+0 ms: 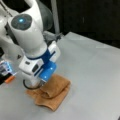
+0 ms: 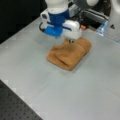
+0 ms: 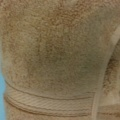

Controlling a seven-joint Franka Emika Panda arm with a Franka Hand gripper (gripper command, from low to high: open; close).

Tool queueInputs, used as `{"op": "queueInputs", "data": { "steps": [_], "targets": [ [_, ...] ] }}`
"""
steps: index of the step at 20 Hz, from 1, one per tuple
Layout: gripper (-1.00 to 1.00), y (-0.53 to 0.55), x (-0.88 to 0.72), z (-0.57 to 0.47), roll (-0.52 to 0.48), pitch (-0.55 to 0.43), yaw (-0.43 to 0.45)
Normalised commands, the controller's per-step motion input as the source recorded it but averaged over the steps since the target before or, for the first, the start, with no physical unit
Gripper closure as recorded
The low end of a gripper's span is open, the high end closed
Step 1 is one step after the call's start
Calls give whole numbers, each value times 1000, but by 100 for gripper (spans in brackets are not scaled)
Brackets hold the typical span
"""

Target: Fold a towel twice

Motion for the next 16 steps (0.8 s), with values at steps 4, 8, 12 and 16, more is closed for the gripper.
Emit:
{"op": "queueInputs", "data": {
  "steps": [4, 8, 12, 16],
  "targets": [
    [-100, 644, -53, 68, -40, -28, -244],
    [-100, 436, -74, -9, -75, -47, -167],
    [-100, 206, -69, -42, -75, -60, -107],
    [-100, 97, -56, 21, -151, -44, -46]
  ]
}}
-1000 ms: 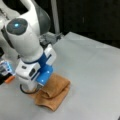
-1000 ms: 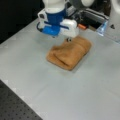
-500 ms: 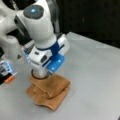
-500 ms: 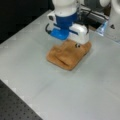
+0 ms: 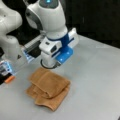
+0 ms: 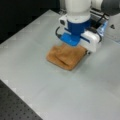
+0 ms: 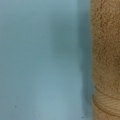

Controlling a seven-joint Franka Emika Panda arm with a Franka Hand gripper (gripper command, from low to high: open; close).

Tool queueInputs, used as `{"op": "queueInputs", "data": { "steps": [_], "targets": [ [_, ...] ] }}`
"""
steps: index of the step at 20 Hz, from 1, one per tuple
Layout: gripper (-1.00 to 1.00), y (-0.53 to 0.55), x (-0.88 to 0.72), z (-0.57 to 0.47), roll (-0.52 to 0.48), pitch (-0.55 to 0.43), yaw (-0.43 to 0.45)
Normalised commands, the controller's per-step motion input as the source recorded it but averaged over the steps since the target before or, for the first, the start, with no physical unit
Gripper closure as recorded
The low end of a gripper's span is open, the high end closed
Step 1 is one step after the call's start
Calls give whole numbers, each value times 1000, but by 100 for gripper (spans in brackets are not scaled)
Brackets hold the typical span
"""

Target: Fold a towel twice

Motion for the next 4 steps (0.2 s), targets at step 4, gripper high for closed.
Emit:
{"op": "queueInputs", "data": {
  "steps": [4],
  "targets": [
    [-100, 103, -42, 89, -238, -11, 9]
  ]
}}
